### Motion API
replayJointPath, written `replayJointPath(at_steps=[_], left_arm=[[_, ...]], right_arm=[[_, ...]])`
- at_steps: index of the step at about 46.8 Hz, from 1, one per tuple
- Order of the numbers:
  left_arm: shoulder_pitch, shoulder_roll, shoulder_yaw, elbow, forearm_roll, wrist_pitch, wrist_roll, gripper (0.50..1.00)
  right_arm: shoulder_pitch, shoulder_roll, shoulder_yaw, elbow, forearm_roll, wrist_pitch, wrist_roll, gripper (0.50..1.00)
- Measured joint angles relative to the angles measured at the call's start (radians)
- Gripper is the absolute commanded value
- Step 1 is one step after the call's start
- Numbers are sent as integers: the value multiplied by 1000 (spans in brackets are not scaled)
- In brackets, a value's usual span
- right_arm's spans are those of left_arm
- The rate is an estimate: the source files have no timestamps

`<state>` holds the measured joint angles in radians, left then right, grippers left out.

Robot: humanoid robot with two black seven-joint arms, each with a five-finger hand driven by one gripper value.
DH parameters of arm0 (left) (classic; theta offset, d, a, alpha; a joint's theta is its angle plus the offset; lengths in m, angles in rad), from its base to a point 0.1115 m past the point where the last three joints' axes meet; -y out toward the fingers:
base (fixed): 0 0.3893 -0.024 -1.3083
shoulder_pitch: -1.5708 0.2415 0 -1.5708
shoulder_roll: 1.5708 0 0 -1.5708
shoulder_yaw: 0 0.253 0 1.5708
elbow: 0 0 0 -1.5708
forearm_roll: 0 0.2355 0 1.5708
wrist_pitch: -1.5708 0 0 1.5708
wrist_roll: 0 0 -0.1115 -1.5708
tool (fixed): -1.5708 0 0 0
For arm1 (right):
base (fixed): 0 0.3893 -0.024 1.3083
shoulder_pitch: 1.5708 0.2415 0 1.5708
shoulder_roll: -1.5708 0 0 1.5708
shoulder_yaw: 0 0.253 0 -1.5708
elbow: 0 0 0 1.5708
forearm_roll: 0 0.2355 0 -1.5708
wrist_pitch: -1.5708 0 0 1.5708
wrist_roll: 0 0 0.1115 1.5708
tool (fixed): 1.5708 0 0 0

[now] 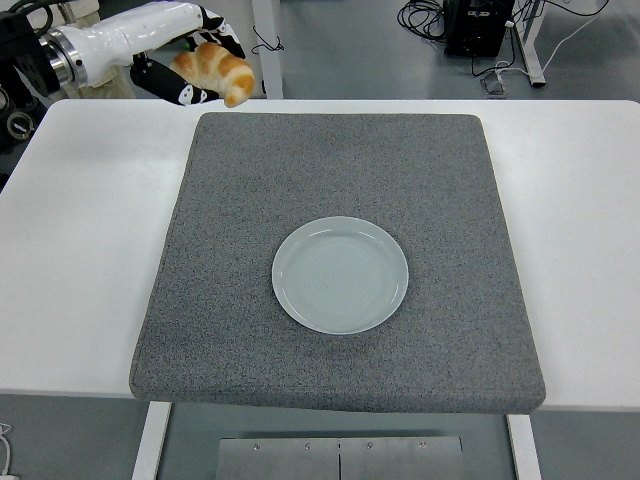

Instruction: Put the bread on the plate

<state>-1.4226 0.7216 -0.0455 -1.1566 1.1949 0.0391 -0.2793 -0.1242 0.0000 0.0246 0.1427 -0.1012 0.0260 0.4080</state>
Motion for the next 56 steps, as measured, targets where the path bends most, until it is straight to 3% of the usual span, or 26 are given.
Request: replayJointPath(at_steps=[23,39,56], left_arm=[[-81,-16,0,-5,0,-18,-1,500],[-105,-104,1,-9,3,-39,-22,500],[-127,-261,1,-11,1,-45,-22,500]], right_arm=[[0,0,0,0,0,0,0,1000],[0,0,0,0,0,0,0,1000],[0,0,0,0,0,0,0,1000]])
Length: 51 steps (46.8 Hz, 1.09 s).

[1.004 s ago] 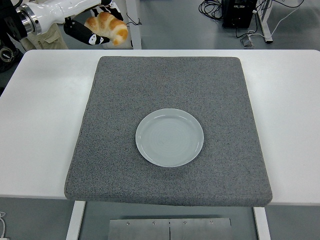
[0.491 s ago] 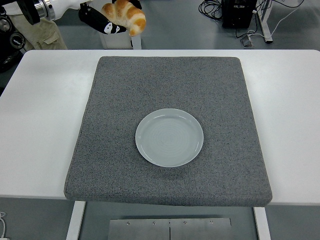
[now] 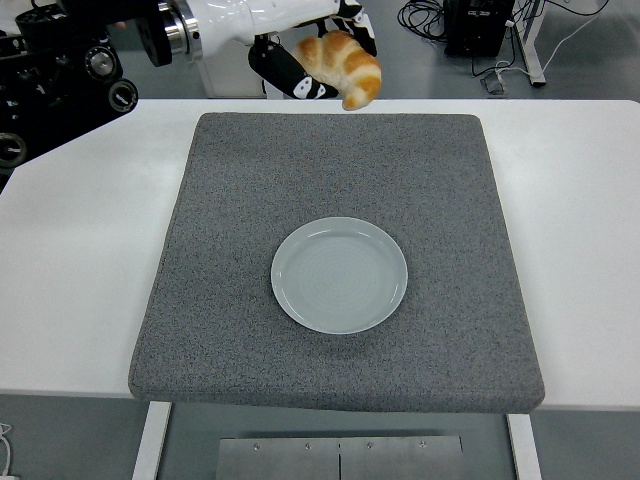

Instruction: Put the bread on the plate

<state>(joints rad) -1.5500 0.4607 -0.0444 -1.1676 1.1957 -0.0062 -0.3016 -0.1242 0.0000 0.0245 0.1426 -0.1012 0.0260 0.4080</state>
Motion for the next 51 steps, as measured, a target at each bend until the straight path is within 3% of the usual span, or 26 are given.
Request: replayJointPath(at_steps=[13,32,51], left_arm=[[-11,-101,4,0,7,0,3,500],[-5,-197,62,2,25,-1,5,500],[50,-195,120,8,100,4,10,500]], right_arm=[[0,0,0,0,0,0,0,1000],[0,0,0,0,0,0,0,1000],[0,0,0,0,0,0,0,1000]])
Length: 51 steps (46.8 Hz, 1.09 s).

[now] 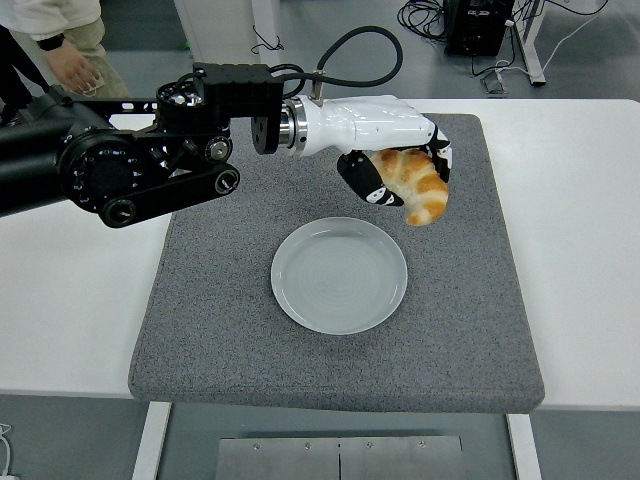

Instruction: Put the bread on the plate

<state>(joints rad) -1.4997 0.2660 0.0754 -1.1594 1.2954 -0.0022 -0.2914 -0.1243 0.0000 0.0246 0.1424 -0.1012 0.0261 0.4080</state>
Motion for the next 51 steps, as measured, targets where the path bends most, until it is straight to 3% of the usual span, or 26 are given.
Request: replayJointPath(at_steps=[27,51], left_arm=[[140,21,19,-4,97,4,0,500],[242,47,27,-1,168,56,0,500]], right_arm=[[0,0,0,0,0,0,0,1000],[0,0,0,0,0,0,0,1000]])
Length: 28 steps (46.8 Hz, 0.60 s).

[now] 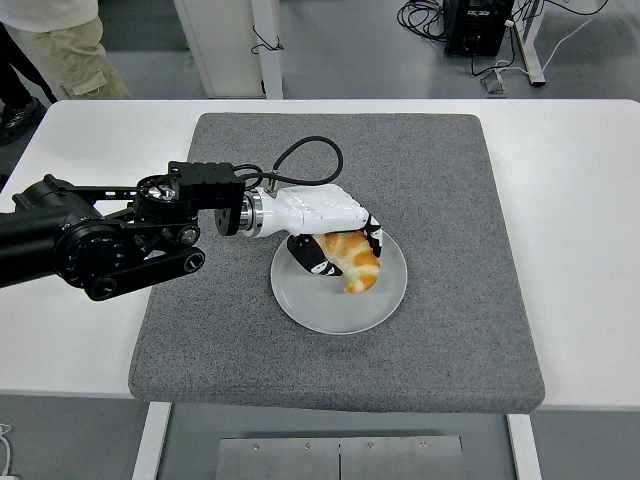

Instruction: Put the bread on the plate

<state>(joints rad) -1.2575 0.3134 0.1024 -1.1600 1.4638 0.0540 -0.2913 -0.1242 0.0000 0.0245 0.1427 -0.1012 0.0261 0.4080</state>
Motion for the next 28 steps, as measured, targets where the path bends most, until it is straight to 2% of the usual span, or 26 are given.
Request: replayJointPath(at_steps=[11,28], left_arm=[[17,-2,-1,3,0,24,0,500],[43,-6,1,12,9,25,0,500]], right_arm=[[0,0,0,0,0,0,0,1000],[0,0,0,0,0,0,0,1000]])
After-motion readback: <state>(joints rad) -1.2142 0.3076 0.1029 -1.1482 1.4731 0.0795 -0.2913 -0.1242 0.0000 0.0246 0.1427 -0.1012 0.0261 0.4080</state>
